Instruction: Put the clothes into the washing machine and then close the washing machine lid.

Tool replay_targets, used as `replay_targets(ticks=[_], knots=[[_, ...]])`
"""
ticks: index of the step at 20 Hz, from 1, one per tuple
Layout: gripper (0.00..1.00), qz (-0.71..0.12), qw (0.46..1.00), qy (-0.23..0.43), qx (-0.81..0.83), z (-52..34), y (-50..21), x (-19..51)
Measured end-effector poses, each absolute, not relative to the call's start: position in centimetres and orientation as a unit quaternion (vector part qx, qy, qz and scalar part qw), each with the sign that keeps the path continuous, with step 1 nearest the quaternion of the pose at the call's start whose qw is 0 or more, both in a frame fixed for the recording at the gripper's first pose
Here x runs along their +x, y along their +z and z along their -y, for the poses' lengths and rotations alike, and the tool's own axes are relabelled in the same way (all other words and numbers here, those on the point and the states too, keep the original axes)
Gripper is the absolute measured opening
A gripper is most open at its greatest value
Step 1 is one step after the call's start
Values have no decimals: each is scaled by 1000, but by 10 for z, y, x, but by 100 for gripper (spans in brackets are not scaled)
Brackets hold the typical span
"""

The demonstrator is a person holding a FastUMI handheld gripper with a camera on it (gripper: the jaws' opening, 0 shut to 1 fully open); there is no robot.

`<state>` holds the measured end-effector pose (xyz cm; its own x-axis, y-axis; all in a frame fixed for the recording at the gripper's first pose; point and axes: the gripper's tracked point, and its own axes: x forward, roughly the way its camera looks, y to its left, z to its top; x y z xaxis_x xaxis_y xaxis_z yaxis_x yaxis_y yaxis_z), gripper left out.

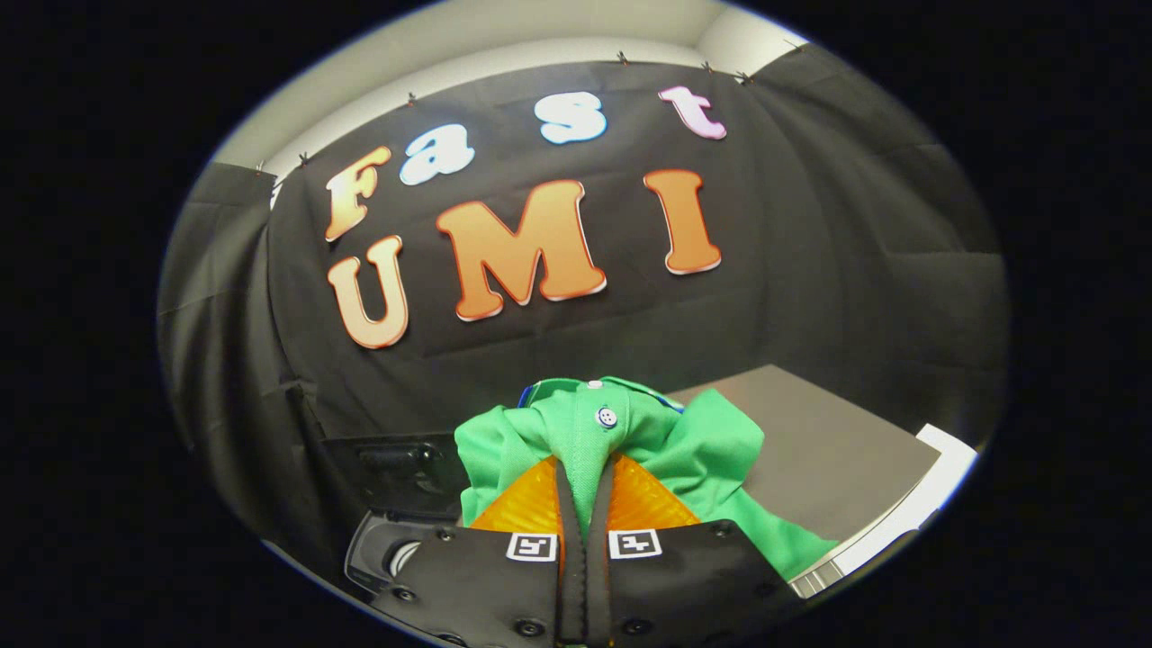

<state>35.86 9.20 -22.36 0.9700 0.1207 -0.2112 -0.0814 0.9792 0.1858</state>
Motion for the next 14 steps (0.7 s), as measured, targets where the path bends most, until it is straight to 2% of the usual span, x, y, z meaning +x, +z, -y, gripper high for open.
replay_targets(ticks=[6, 14], knots=[[7, -49, 993, 92, 56, -162, -165, 307], [7, -48, 978, 190, 71, -302, -161, 294]])
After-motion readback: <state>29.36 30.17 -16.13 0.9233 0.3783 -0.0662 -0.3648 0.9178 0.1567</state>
